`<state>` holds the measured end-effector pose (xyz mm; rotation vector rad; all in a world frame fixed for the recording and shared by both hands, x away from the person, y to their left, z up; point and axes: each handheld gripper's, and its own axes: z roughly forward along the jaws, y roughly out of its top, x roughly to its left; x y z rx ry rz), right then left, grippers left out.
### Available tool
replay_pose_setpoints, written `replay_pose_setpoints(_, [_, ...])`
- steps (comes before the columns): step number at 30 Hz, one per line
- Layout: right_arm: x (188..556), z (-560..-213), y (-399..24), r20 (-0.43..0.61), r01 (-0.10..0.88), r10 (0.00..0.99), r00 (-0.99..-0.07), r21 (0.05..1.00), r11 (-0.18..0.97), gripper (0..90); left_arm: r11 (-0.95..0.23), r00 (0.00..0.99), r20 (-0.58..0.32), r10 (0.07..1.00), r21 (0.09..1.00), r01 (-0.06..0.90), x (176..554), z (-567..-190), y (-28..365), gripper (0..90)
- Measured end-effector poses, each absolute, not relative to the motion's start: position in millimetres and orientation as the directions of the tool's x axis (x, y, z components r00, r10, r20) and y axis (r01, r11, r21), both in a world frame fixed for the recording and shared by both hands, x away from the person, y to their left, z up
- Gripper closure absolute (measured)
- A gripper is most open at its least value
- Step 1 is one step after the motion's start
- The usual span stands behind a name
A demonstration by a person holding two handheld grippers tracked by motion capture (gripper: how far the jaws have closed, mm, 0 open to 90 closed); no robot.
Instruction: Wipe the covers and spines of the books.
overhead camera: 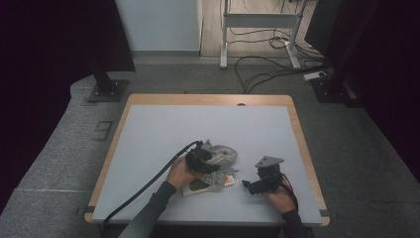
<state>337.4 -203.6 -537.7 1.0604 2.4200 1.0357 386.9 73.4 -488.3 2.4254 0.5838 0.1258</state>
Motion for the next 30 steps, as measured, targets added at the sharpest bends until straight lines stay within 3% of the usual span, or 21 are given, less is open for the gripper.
replay_pose_setpoints(30, [337, -538, -204, 0.011, 0.512, 0.731, -0.682, 0.72, 0.468, 0.0, -0.646, 0.845, -0.068, 0.53, 0.613, 0.455, 359, -486, 157, 63.6])
